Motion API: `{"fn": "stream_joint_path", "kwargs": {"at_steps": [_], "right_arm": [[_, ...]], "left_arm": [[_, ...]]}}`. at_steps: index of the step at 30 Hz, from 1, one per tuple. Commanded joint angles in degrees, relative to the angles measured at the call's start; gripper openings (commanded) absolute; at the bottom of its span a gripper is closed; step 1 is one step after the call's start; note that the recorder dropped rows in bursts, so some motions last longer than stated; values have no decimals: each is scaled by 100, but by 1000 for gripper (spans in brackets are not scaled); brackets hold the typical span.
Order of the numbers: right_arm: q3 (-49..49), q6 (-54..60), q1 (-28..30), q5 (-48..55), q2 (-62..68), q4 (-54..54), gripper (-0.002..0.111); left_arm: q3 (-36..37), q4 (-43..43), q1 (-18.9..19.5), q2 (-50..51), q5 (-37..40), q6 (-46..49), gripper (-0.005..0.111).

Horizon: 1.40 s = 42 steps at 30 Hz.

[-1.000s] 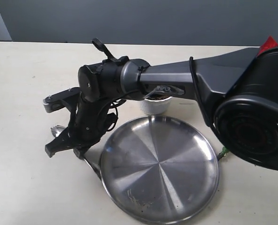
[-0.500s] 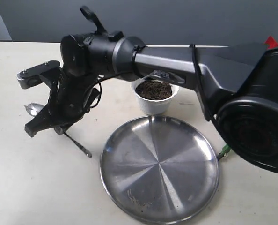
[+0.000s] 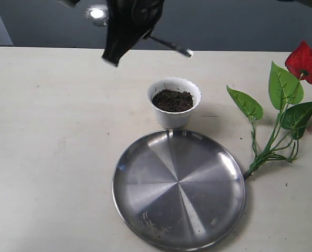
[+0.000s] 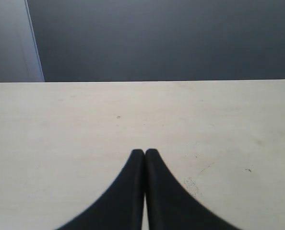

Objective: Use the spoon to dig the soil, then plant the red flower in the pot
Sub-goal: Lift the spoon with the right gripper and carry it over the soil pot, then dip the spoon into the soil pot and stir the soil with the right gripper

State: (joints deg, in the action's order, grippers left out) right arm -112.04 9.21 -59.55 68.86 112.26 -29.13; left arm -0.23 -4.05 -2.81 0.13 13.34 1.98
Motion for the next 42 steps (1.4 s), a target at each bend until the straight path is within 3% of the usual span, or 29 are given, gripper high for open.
{"fn": "stream_joint_path", "kwargs": {"at_steps": [1, 3, 10, 18, 25, 42], "right_arm": [[-14, 1261, 20, 110, -54, -1255, -1], [-14, 1926, 20, 110, -54, -1182, -1], [190, 2202, 458, 110, -69, -1441, -1], [1895, 2181, 1027, 110, -290, -1839, -1], [2510, 2260, 1040, 110, -264, -2196, -1], [2622, 2995, 478, 110, -22, -2786, -1]], "left_arm": [[23, 30, -17, -13, -37, -12, 0], [23, 30, -17, -13, -37, -12, 0], [23, 30, -17, -13, -37, -12, 0], [23, 30, -17, -13, -37, -12, 0], [23, 30, -17, -13, -37, -12, 0], [23, 110, -17, -13, -71, -12, 0]]}}
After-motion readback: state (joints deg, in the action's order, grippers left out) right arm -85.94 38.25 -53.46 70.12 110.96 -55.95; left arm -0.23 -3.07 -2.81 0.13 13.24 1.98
